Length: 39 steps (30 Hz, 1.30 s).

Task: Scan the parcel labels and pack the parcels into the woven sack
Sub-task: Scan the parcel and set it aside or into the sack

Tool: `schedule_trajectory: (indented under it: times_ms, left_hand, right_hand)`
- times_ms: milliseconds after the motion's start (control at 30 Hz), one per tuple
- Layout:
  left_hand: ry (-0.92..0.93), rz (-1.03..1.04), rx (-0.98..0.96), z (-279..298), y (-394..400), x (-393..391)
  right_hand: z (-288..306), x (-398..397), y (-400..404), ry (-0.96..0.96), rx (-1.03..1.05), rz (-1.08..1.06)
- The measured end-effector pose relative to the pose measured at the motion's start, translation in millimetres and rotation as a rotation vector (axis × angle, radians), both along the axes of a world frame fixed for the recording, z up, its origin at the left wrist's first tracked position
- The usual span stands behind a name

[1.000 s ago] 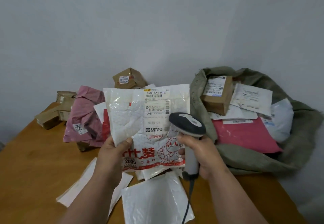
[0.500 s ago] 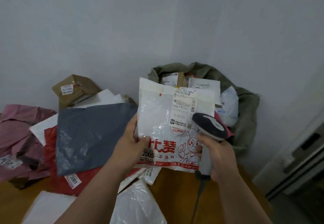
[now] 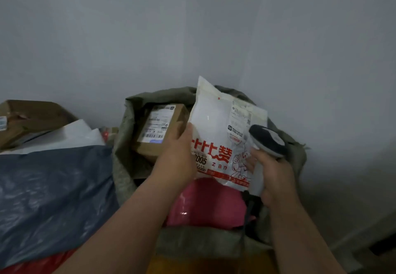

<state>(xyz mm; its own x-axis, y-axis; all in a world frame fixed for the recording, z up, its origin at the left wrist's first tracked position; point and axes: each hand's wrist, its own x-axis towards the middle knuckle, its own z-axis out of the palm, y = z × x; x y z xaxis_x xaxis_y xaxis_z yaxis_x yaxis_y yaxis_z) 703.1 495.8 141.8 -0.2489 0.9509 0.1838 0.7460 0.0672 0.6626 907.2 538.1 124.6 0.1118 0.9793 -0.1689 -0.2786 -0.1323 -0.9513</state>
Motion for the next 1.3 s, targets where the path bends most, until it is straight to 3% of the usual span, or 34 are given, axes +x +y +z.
schedule_trajectory:
  times_ms: [67, 167, 333, 467, 700, 900, 967, 1100, 1300]
  left_hand:
    - [0.176, 0.052, -0.039, -3.0, 20.3, 4.0]
    - [0.504, -0.084, -0.039, -20.9, 37.6, 14.5]
    - [0.681, -0.243, -0.101, -42.3, 70.1, 26.2]
    - [0.689, -0.250, -0.123, -40.3, 105.4, 30.4]
    - [0.565, -0.231, -0.387, -78.1, 137.7, 30.3]
    - [0.472, -0.218, -0.440, -76.8, 156.1, 13.1]
    - [0.520, -0.172, -0.390, -69.5, 155.7, 10.5]
    - [0.631, 0.047, -0.100, -46.9, 141.1, 10.7]
    - [0.614, -0.043, -0.091, -21.2, 89.6, 16.8]
  right_hand:
    - [-7.0, -5.6, 23.1, -0.054, 0.017, 0.107]
    - [-24.1, -14.8, 44.3, -0.214, 0.015, 0.243]
    - [-30.0, -19.8, 74.9, -0.220, -0.024, 0.338]
    - [-28.6, -17.3, 103.4, -0.084, -0.110, 0.334]
    - [-43.5, -14.7, 121.9, -0.086, -0.210, 0.381]
    - [-42.4, -17.1, 113.9, -0.126, -0.094, 0.335]
    - [-40.6, -13.6, 106.1, -0.108, -0.066, 0.285]
    - [-34.5, -5.3, 92.2, -0.091, -0.035, 0.193]
    - [-21.4, -11.2, 52.6, -0.122, -0.013, 0.220]
